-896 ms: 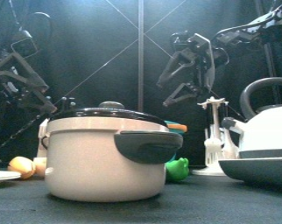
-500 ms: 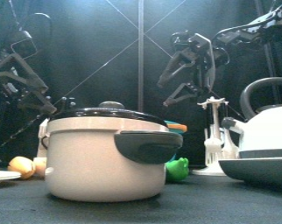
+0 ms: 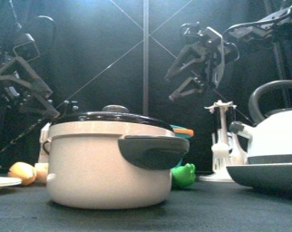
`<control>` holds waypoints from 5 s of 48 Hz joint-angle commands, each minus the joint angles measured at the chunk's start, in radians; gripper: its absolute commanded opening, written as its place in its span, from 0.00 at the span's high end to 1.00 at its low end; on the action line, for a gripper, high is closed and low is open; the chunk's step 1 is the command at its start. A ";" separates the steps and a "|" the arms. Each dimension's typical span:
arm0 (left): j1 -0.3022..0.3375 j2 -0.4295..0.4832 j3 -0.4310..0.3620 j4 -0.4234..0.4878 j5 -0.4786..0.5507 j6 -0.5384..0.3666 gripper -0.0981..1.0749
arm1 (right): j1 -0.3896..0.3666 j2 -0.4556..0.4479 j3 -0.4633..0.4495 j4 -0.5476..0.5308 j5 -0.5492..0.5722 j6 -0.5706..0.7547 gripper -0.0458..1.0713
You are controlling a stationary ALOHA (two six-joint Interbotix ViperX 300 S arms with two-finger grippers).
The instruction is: Grab pot lid
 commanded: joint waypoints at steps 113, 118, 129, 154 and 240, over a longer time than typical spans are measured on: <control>-0.218 0.669 -0.509 0.431 -0.095 0.008 0.05 | -0.006 0.046 0.054 0.032 -0.002 0.002 0.06; -0.224 0.696 -0.532 0.431 -0.095 0.005 0.05 | -0.005 0.048 0.057 0.035 -0.002 0.002 0.06; -0.235 0.735 -0.549 0.397 -0.095 0.002 0.05 | -0.003 0.049 0.063 0.041 -0.002 0.002 0.06; -0.250 0.765 -0.552 0.345 -0.087 0.003 0.14 | 0.000 0.049 0.066 0.041 -0.002 0.002 0.06; -0.140 0.672 -0.552 0.370 -0.057 0.014 0.57 | 0.000 0.051 0.075 0.041 0.021 0.002 0.06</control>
